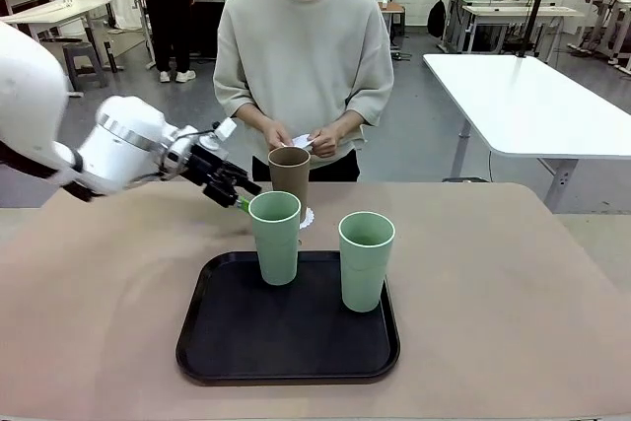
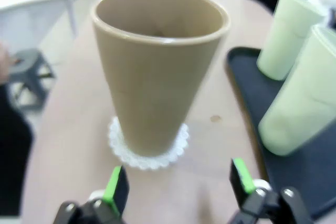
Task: Place coasters on the table and set cups on them.
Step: Pick up one Reusable plastic cup and place it on a coaster set by the human.
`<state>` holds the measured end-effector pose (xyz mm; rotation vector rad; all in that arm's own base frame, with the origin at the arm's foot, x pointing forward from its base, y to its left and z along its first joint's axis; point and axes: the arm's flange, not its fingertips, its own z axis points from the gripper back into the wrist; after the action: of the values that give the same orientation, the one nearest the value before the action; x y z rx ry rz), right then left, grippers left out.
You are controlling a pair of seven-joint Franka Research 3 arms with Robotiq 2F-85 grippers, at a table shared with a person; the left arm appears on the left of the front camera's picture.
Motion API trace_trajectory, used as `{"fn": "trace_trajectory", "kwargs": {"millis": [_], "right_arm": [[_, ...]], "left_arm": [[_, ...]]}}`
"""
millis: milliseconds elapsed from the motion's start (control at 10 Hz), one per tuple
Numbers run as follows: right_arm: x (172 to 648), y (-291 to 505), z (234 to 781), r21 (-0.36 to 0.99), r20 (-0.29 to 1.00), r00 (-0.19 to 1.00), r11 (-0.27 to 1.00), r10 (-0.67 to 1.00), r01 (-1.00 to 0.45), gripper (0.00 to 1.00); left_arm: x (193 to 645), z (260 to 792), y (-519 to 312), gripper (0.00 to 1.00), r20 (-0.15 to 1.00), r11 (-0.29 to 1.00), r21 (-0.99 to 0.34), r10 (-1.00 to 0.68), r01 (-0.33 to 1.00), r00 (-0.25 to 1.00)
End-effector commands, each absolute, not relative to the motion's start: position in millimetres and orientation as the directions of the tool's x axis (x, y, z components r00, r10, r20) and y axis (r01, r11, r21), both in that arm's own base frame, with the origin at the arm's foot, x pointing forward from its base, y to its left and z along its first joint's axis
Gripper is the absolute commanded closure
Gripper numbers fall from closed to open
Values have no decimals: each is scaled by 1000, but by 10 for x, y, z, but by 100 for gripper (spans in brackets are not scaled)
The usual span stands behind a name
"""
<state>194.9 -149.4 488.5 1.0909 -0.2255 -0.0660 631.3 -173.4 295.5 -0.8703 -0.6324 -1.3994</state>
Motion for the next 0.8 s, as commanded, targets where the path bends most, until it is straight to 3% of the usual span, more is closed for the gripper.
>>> {"fn": "trace_trajectory", "kwargs": {"millis": [0,400,700], "right_arm": [[1947,-1496,4887,888,150,975,456,-162,-61,0],[1947,-1496,4887,888,150,975,456,-162,-61,0],[1947,-1496,4887,888,150,975,456,-162,-61,0]], "left_arm": [[5500,3794,-1523,0,645,73,-185,-743,980,177],[4725,4949,-1724,0,330,182,-331,-897,926,294],[4730,5438,-1958,0,260,414,-351,-818,840,513]]}}
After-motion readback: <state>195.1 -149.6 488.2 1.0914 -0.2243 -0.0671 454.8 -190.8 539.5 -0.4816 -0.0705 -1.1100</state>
